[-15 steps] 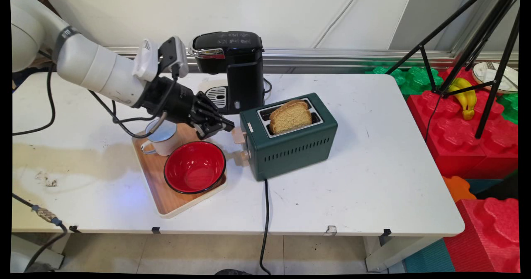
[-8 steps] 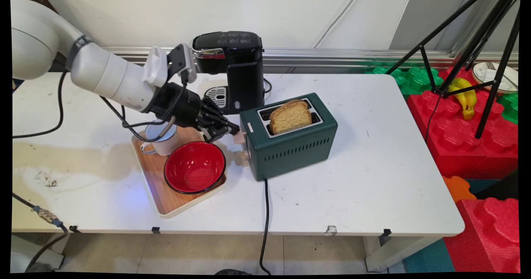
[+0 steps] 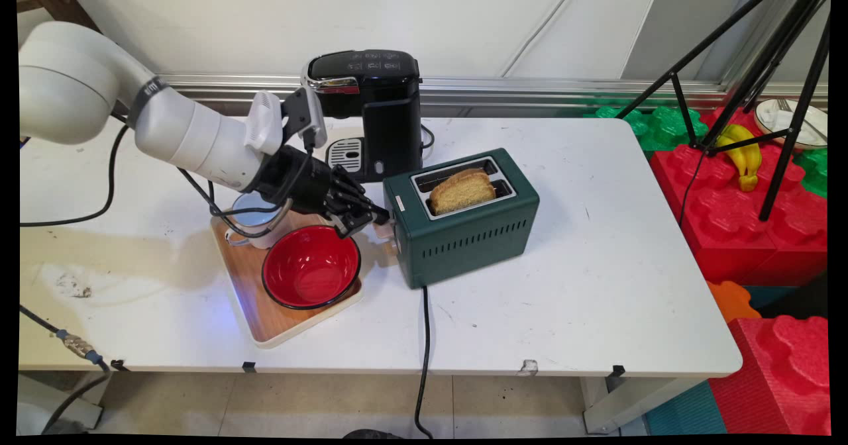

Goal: Press the toaster switch

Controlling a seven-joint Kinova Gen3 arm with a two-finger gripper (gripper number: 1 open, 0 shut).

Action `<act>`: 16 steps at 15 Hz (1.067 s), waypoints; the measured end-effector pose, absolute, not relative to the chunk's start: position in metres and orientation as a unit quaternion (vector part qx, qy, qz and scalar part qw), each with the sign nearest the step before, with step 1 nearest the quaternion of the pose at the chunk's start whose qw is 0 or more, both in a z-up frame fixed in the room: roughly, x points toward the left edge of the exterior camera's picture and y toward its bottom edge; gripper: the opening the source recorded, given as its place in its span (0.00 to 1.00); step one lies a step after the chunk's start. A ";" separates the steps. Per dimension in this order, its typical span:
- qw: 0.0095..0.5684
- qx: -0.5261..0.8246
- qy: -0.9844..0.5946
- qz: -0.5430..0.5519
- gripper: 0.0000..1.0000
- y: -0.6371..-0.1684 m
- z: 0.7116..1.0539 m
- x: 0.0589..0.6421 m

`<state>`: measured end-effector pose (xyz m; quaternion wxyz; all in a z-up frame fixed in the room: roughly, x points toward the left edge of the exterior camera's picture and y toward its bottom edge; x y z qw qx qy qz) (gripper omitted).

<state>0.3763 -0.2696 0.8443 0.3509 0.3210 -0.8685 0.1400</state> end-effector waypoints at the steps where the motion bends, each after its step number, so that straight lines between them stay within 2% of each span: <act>1: 0.350 0.322 -0.869 0.139 0.00 -0.270 0.841 0.376; 16: 0.340 0.317 -0.875 0.133 0.00 -0.270 0.813 0.372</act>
